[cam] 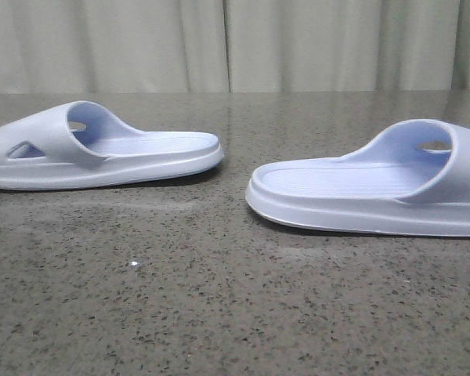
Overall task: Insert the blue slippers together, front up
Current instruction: 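Lift both slippers off the table and bring them toward each other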
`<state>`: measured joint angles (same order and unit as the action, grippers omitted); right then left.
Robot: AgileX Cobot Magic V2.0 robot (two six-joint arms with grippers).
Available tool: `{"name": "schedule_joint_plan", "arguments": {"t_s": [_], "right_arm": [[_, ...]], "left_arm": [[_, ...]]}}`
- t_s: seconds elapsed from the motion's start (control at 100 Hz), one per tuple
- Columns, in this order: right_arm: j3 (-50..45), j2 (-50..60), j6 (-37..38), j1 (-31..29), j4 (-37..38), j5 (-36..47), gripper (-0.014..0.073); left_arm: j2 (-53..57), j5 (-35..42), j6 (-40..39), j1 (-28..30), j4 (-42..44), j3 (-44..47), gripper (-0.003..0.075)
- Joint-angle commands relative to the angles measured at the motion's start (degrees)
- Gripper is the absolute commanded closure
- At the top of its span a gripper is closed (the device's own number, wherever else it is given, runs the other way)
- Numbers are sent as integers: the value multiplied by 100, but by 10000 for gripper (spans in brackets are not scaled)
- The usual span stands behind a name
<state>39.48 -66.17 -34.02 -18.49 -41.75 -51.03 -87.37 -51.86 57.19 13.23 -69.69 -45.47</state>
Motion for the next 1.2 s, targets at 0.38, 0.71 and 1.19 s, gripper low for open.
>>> {"name": "schedule_joint_plan", "arguments": {"t_s": [0.38,0.71,1.19], "right_arm": [[204,61,-104,-20,-409,200,701],[809,248,-104,-30,-507,189,701],[1269,544,-548,-30,-1763,-63,701]], "left_arm": [[80,-502,20,-4,-368,-358,705],[312,-1112,20,256,-319,-836,705],[812,-1787,-82,387,-713,-836,705]]}}
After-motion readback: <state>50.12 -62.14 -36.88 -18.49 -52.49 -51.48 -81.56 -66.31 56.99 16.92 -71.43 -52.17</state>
